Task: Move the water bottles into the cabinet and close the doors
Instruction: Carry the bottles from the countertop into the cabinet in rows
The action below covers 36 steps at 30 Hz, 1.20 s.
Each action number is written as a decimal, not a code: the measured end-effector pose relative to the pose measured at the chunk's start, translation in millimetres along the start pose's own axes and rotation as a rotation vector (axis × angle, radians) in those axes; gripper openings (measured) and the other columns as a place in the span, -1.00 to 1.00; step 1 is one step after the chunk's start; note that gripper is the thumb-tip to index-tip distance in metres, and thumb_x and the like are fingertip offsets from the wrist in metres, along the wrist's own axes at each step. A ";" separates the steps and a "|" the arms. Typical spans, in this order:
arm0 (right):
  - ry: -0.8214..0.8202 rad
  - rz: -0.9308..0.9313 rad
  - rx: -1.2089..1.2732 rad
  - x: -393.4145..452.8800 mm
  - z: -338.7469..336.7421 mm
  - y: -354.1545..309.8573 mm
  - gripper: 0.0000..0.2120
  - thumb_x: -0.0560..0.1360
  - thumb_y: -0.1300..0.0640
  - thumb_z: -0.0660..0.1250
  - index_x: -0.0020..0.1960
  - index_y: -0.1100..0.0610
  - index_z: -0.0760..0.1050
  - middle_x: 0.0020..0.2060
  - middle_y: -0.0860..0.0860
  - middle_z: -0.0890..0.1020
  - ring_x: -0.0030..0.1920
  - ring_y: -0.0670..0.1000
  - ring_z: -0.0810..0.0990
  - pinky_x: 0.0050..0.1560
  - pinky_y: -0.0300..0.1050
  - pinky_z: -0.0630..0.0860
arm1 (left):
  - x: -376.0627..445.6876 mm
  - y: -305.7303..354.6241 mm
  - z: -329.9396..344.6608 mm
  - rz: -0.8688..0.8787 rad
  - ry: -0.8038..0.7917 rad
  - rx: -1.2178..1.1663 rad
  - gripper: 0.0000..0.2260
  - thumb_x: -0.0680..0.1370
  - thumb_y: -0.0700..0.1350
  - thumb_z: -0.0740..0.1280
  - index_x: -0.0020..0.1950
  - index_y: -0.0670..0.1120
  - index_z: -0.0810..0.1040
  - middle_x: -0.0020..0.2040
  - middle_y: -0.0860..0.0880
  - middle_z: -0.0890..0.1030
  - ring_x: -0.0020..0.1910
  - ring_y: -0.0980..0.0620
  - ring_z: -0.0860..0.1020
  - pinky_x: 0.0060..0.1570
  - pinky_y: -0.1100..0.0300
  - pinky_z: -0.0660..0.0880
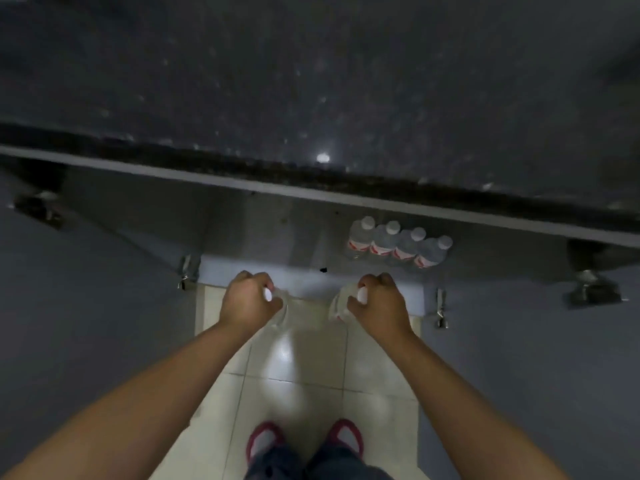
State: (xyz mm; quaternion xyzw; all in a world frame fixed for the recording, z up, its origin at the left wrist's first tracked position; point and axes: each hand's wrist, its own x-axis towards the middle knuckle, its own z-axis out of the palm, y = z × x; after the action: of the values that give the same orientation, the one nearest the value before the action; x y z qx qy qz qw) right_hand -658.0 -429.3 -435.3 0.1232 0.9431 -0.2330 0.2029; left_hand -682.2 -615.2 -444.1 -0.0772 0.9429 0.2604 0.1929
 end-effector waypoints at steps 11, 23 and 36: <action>0.191 -0.135 -0.093 142.3 114.1 40.4 -0.71 0.51 0.10 0.28 0.09 0.31 0.53 0.09 0.27 0.60 0.09 0.22 0.56 0.00 -0.08 0.45 | 135.1 -66.1 112.2 0.079 0.141 -0.037 -0.81 0.43 -0.17 0.39 0.01 -0.20 0.62 0.04 -0.22 0.62 0.11 -0.19 0.56 0.01 0.15 0.47; 0.173 -0.157 -0.216 160.3 128.8 34.1 -0.66 0.51 0.05 0.29 0.11 0.31 0.52 0.13 0.26 0.58 0.12 0.21 0.55 0.00 -0.08 0.45 | 155.2 -69.5 109.6 0.202 0.172 0.181 -0.71 0.54 -0.16 0.29 0.25 -0.18 0.51 0.20 -0.23 0.58 0.20 -0.21 0.53 0.11 0.07 0.49; 0.222 -0.170 -0.194 159.4 141.6 36.6 -0.60 0.54 -0.01 0.25 0.18 0.30 0.46 0.18 0.24 0.52 0.14 0.23 0.53 0.04 -0.04 0.46 | 150.3 -59.4 109.2 0.091 0.212 0.417 -0.61 0.53 0.10 0.28 0.13 -0.22 0.49 0.12 -0.22 0.60 0.12 -0.22 0.56 -0.02 0.05 0.51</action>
State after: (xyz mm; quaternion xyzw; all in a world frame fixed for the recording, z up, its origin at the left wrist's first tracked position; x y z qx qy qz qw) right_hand -741.5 -445.1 -634.2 0.0477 0.9848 -0.1420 0.0880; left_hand -769.6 -615.7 -618.4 -0.0201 0.9938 0.0587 0.0926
